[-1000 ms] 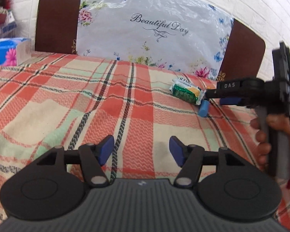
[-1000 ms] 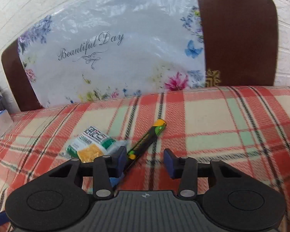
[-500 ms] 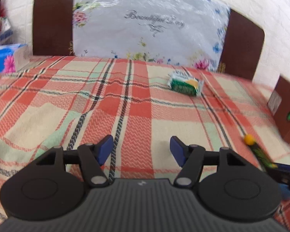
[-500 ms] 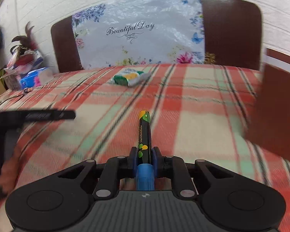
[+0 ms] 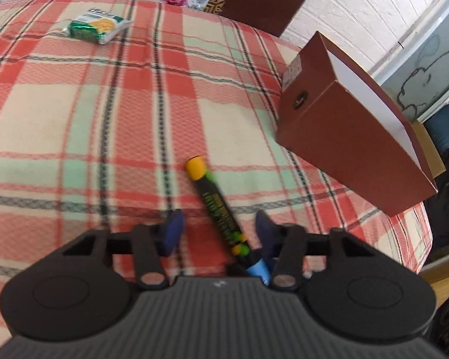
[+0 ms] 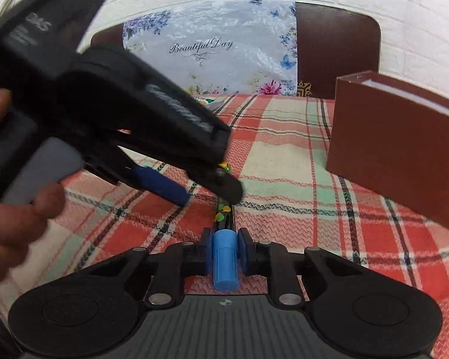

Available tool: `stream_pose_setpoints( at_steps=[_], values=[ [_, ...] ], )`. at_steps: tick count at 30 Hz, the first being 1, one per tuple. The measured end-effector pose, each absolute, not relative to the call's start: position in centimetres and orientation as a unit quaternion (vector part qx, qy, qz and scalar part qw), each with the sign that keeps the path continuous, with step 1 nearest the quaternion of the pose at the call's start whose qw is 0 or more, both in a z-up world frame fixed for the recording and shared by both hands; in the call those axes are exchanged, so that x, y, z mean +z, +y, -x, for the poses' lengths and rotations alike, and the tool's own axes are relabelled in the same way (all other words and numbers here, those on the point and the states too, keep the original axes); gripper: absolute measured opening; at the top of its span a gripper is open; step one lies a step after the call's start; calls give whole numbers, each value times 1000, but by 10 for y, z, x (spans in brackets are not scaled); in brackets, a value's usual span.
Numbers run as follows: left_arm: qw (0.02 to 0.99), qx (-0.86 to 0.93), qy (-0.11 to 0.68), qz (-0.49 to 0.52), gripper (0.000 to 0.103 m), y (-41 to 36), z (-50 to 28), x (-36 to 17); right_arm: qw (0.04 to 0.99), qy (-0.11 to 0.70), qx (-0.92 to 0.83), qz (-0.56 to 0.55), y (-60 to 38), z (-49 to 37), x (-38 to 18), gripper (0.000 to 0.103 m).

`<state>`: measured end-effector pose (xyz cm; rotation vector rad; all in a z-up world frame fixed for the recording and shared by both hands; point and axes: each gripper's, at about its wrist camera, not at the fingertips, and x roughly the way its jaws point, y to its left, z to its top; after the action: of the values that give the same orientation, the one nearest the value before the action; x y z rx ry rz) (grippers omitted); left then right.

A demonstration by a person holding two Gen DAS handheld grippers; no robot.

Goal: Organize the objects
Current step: 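Grasp the marker with the left gripper from the right gripper, then carry the marker into the brown box and open the left gripper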

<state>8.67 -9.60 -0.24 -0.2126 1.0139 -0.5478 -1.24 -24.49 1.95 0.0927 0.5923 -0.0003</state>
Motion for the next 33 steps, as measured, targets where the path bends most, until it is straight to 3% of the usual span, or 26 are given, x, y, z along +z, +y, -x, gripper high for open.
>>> stream_pose_setpoints(
  at_steps=[4,10,15,19,22,25,33],
  values=[
    [821,-280,484,117,26,-111,-87,1,961,266,-16,-71,-259,24,28,18],
    [836,-341,419,97,24,-147,-76,58,979,184,-72,-55,-277,43,58,18],
    [836,-402,366,70,24,-206,-86,109,984,100,-141,-37,-315,50,95,18],
    [832,-427,351,43,26,-257,-101,118,977,80,-196,-24,-359,39,108,18],
    [838,-400,370,29,34,-273,-110,102,963,115,-244,-30,-394,26,104,55],
    [829,-418,368,47,43,-256,-105,95,964,103,-229,-90,-410,41,97,57],
    [853,-399,336,21,40,-209,-89,100,961,76,-247,-99,-376,76,79,57]
  ],
)
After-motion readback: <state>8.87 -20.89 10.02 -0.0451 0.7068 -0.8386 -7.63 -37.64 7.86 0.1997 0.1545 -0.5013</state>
